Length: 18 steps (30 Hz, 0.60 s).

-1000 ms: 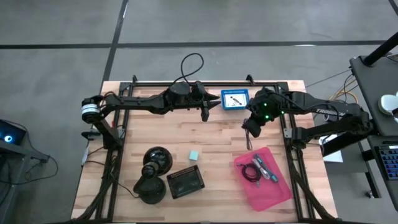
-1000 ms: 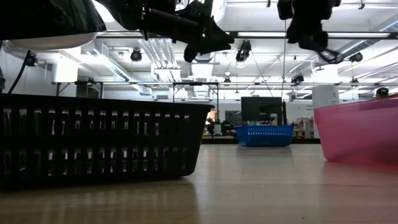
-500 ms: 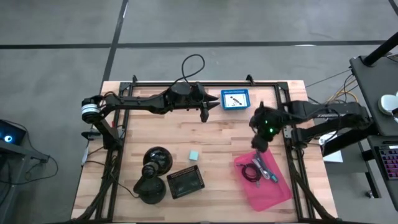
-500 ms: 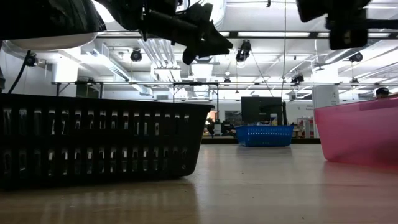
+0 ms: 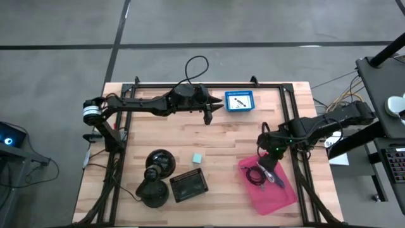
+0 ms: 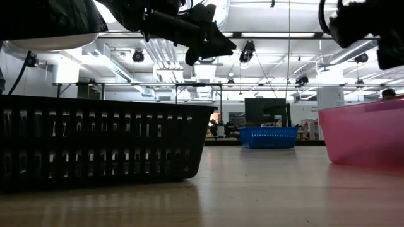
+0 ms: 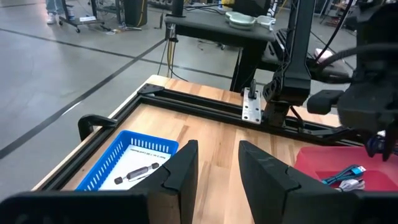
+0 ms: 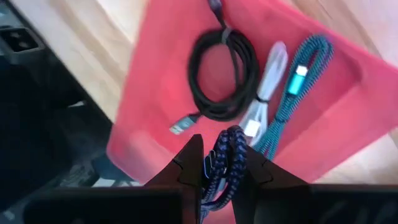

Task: Pick and place items into bin
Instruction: Put the violet charger cable into the pink bin

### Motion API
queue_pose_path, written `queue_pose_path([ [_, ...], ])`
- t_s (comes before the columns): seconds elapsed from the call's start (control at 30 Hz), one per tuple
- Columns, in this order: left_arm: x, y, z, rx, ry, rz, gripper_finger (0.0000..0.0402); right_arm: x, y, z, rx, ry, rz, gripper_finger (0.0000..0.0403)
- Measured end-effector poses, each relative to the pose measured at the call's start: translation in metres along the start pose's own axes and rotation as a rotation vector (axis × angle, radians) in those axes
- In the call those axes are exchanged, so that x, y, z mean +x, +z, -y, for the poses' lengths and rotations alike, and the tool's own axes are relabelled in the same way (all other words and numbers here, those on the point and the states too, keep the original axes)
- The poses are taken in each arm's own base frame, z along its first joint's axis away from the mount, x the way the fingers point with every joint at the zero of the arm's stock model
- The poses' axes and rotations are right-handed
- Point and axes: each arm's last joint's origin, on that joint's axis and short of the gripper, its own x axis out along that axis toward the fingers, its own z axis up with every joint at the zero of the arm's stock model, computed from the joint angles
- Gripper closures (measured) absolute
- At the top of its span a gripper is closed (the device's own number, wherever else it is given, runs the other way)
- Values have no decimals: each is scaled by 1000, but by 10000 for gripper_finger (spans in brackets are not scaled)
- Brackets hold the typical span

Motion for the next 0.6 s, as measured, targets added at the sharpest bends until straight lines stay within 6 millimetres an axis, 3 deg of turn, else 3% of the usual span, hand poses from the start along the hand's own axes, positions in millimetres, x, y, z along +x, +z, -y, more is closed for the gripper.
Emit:
queue_pose_path([
  [0.2,0,0,0,-1,0,1,301,12,2,5,34,8,-8,350],
  [0.6,0,0,0,0,0,0,301,12,4,2,70,45,5,339],
])
